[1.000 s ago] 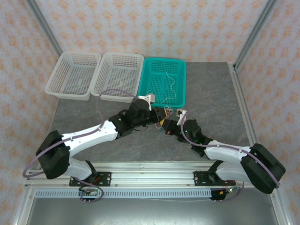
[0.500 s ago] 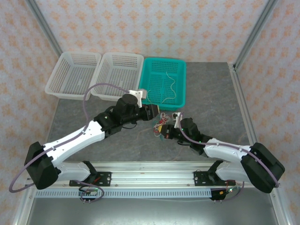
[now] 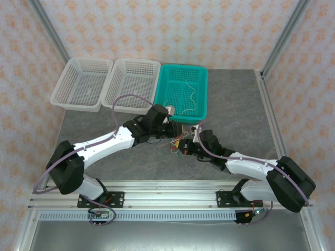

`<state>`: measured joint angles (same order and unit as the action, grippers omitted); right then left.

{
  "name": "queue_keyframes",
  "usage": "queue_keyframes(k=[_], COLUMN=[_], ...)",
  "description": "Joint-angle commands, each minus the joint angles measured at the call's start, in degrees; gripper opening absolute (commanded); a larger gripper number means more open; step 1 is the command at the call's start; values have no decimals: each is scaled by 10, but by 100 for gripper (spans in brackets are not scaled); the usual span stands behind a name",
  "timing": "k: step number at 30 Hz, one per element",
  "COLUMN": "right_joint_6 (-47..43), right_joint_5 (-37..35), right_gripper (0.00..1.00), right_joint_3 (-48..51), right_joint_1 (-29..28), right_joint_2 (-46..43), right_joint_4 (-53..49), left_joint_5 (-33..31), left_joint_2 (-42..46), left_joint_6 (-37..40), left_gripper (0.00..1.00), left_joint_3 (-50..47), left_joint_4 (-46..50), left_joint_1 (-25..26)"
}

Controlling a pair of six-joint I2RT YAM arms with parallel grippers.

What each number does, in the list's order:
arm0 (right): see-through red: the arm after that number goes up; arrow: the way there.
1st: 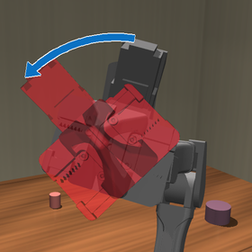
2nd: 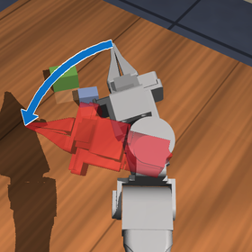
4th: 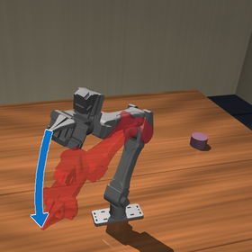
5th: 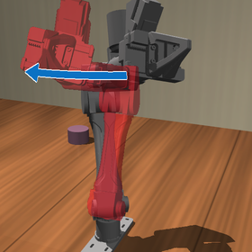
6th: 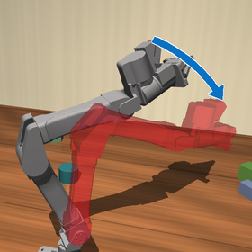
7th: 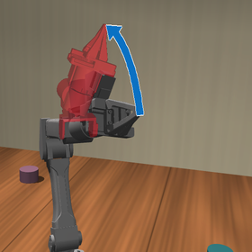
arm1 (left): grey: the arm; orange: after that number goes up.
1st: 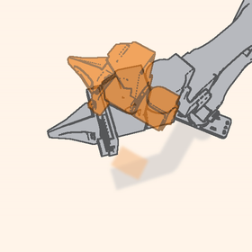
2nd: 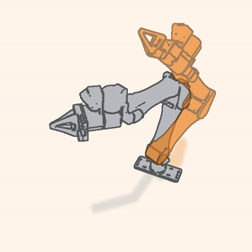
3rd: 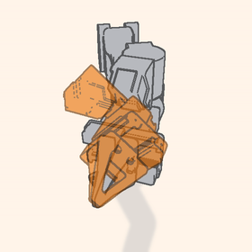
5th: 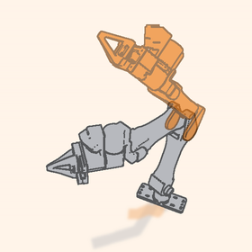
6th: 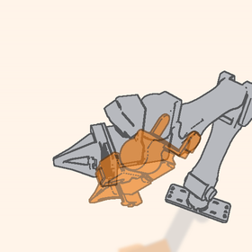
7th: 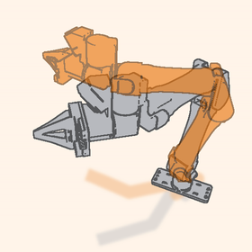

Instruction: Untangle the cables

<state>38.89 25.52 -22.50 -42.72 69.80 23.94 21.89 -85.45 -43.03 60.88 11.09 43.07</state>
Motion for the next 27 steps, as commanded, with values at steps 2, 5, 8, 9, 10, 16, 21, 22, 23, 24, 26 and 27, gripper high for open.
queue_keyframes(k=[2,5,8,9,10,16,21,22,23,24,26,27], right_joint_6=[8,11,35,48,60,134,140,136,132,122,88,60], right_joint_5=[2,-12,-91,-116,-127,-72,-35,-45,-66,-91,-145,-168], right_gripper=[0,0,2,3,5,12,20,24,31,37,51,59], right_joint_3=[-22,-23,-29,-31,-31,-12,-19,-18,-18,-16,-13,-12], right_joint_1=[-1,-1,0,1,3,9,7,6,5,3,-4,-8], right_joint_2=[2,7,15,24,36,145,159,140,110,69,-14,-68], right_joint_4=[13,2,-89,-123,-144,-127,-117,-128,-150,-175,-218,-238], left_joint_5=[12,10,-39,-60,-77,-152,-120,-113,-108,-105,-103,-103], left_joint_2=[1,7,66,92,114,180,178,177,177,177,178,178], left_joint_6=[-18,-26,-33,-30,-25,20,8,1,-6,-10,-12,-10], left_gripper=[4,0,0,0,0,0,0,0,0,0,0,0], left_joint_3=[6,6,-5,-2,7,73,44,34,24,15,7,5], left_joint_4=[-26,-33,-36,-26,-10,117,98,89,78,72,68,68], left_joint_1=[-2,-2,-3,-4,-5,-29,-30,-30,-30,-30,-30,-30])
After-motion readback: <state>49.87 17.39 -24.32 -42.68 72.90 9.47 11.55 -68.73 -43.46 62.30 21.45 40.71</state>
